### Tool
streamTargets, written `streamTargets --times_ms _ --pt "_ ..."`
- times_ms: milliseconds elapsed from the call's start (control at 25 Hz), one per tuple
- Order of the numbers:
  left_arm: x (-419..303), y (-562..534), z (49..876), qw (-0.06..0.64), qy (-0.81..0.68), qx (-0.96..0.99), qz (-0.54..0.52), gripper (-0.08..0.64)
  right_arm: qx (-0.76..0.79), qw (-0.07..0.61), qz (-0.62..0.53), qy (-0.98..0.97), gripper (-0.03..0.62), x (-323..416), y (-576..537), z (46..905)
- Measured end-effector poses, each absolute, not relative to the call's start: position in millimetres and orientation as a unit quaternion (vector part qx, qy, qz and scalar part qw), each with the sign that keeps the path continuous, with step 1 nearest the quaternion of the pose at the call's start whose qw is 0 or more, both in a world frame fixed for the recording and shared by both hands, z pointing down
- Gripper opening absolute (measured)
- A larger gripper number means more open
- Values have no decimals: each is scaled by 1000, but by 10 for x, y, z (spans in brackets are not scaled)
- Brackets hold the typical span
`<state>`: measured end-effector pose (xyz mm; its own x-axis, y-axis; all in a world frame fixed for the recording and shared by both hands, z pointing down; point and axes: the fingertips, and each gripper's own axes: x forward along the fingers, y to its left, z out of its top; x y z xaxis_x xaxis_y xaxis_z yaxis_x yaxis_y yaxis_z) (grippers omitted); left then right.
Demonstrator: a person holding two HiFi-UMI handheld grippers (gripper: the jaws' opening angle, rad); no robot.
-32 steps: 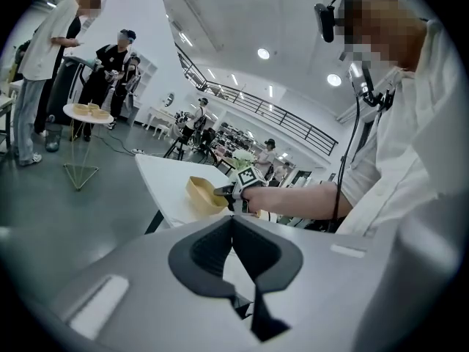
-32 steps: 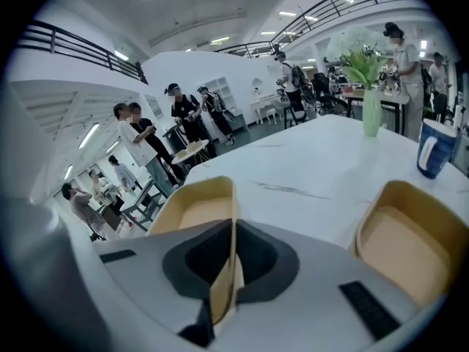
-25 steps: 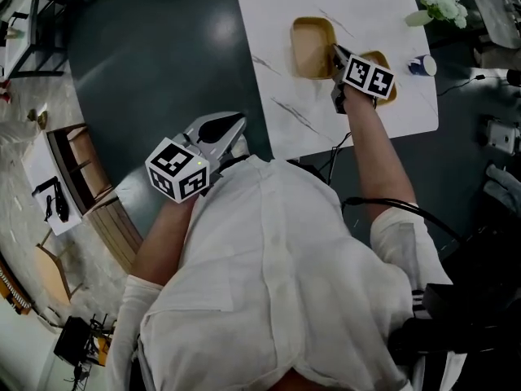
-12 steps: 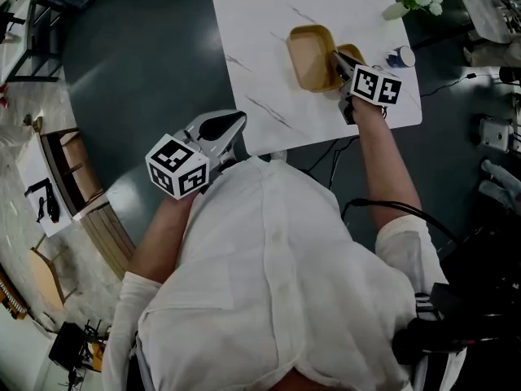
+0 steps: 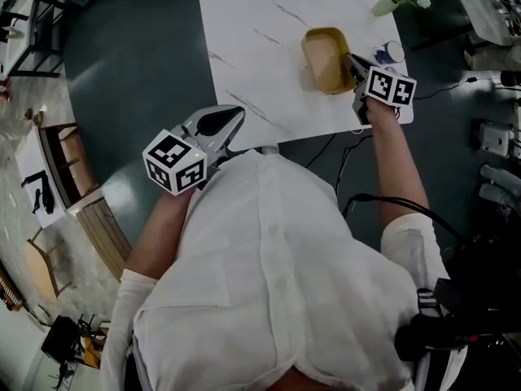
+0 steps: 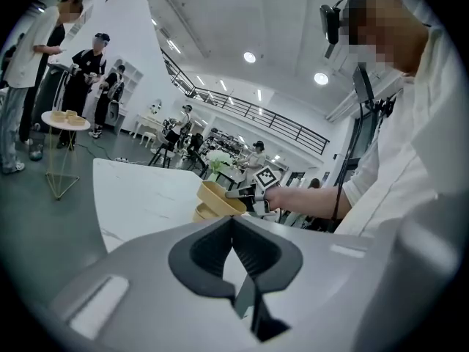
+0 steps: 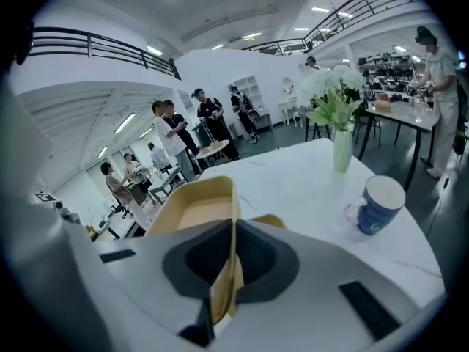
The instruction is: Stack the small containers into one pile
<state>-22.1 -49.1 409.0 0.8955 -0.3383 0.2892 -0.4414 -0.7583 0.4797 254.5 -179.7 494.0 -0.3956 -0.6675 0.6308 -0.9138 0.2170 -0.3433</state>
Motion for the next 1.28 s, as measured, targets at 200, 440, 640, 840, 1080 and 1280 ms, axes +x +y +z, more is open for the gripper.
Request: streamTargets --times_ms 200,440,640,840,1080,1280 --pt "-103 -449 4096 277 -228 929 92 8 521 186 340 -761 14 2873 -1851 4975" --pt "-1 -391 4104 277 -248 924 92 8 516 211 333 -760 14 3096 -1913 5113" --pt "74 -358 4121 278 -261 920 94 8 513 224 342 -755 14 3144 -1906 5365" --pt "113 -337 4132 277 -268 918 98 8 509 226 347 -755 14 3117 -1893 5532" --pt "137 -318 4071 271 -268 919 102 8 498 238 342 -760 15 3050 -1913 5572" --pt "146 -295 4044 269 -271 918 106 8 494 248 334 -763 15 3018 -1893 5591"
